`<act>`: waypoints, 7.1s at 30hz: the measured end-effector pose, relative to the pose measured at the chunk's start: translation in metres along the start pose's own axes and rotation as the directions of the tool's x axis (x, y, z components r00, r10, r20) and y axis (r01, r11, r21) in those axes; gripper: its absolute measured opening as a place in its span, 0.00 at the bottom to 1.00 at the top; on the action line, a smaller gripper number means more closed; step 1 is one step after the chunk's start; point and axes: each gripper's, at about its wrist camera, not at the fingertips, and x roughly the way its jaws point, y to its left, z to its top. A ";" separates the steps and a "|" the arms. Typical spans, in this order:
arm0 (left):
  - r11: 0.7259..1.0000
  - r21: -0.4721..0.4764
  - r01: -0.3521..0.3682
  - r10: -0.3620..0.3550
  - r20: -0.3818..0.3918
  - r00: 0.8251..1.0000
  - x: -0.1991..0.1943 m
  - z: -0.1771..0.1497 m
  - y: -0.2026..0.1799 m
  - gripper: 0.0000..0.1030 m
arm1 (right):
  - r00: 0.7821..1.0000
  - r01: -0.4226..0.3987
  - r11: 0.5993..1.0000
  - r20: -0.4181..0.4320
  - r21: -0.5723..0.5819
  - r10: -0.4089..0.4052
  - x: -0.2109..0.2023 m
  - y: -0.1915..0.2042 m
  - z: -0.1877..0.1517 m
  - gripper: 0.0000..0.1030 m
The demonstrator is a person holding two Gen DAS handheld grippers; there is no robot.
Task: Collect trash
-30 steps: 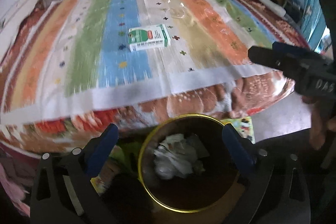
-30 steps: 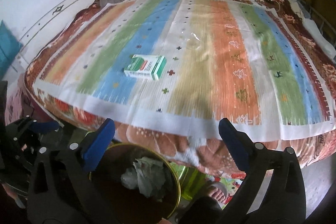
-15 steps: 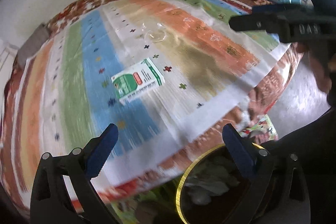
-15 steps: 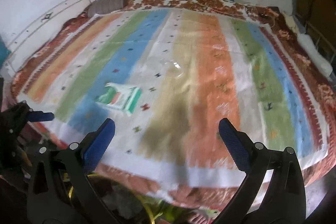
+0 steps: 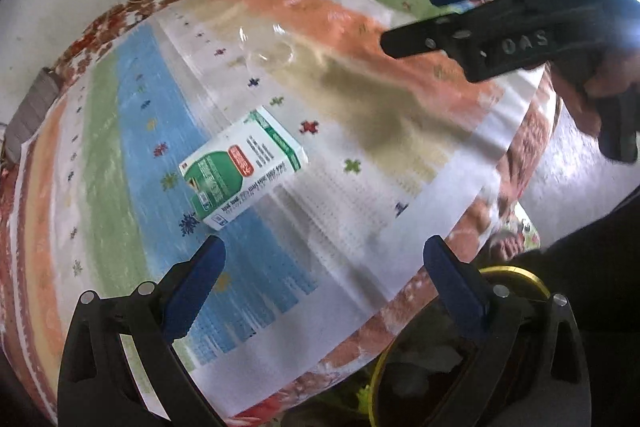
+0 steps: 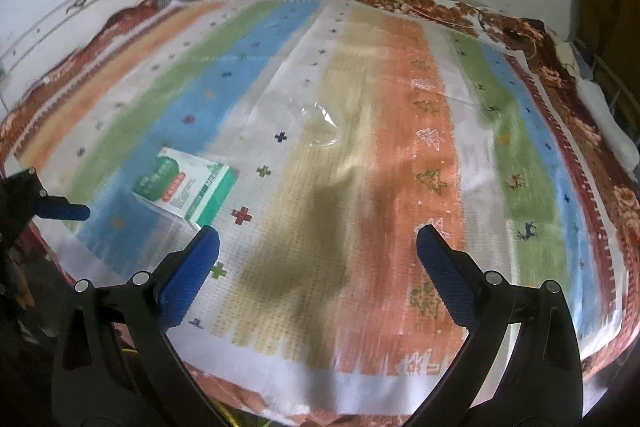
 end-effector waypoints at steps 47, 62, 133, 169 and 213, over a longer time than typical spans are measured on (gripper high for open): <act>0.936 0.238 0.261 -0.251 -0.072 0.965 0.093 0.046 0.096 0.84 | 0.995 -0.081 0.934 -0.075 -0.349 0.058 0.155 0.026 0.094 0.30; 0.980 -0.174 0.098 -0.104 -0.028 0.994 0.053 0.035 0.112 0.73 | 0.997 -0.074 0.964 -0.037 -0.257 0.067 0.106 0.030 0.072 0.25; 0.730 -0.682 0.049 0.040 0.115 0.993 -0.134 -0.130 -0.072 0.71 | 0.974 -0.205 0.966 -0.062 0.161 0.217 -0.160 0.095 -0.194 0.25; 0.571 -0.820 -0.035 0.012 -0.034 0.999 -0.078 -0.138 -0.046 0.88 | 0.937 -0.157 0.934 -0.249 0.321 0.243 -0.083 0.082 -0.201 0.64; 0.807 -0.590 -0.016 0.031 0.014 0.999 -0.141 -0.172 -0.104 0.94 | 0.949 -0.264 0.957 -0.143 0.124 0.280 -0.190 0.087 -0.231 0.92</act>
